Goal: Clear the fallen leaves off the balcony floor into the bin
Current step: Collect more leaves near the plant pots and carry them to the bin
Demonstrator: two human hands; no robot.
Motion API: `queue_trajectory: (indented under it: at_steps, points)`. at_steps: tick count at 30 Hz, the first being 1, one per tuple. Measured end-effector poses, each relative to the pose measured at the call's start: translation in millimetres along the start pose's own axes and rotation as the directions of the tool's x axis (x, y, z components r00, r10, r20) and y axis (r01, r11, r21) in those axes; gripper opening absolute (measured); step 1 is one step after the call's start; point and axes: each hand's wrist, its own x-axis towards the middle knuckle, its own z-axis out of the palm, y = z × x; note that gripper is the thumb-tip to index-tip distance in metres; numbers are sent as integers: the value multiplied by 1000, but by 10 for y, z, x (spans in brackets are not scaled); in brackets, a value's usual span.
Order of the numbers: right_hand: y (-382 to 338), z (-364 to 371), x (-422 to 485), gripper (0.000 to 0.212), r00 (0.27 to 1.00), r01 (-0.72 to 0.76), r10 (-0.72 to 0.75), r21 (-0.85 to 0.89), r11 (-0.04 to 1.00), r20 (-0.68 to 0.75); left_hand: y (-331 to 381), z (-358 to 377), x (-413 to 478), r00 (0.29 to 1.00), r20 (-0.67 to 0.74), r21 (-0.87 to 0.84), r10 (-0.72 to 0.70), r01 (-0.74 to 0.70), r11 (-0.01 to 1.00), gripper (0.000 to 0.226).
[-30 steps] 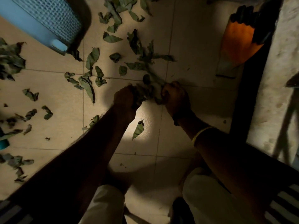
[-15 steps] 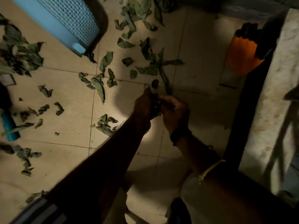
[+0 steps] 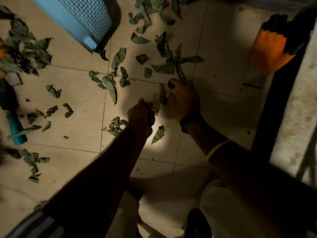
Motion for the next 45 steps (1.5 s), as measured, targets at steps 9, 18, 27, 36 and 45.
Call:
queue_trajectory:
  at_steps: [9, 18, 27, 36, 45]
  points:
    - [241, 483, 22, 14, 970, 204, -177, -163, 965, 166, -1, -183, 201, 993, 100, -36, -56, 60, 998, 30]
    - [-720, -542, -630, 17, 804, -472, 499, 858, 205, 323, 208, -374, -705, 974, 206, -336, -99, 165, 927, 39]
    - [-2986, -2026, -1972, 19, 859, -379, 333, 920, -99, 389, 1292, -960, -3115, 938, 342, -473, 62, 115, 874, 37]
    - [-5037, -3327, -3302, 21, 895, -444, 10, 886, 134, 447, 2045, -2204, -5738, 955, 195, -752, 224, -1, 660, 41]
    - [-5967, -3546, -4634, 22, 711, -544, -256, 743, 391, 655, 1744, -3533, -7144, 934, -62, -916, 351, -193, 352, 39]
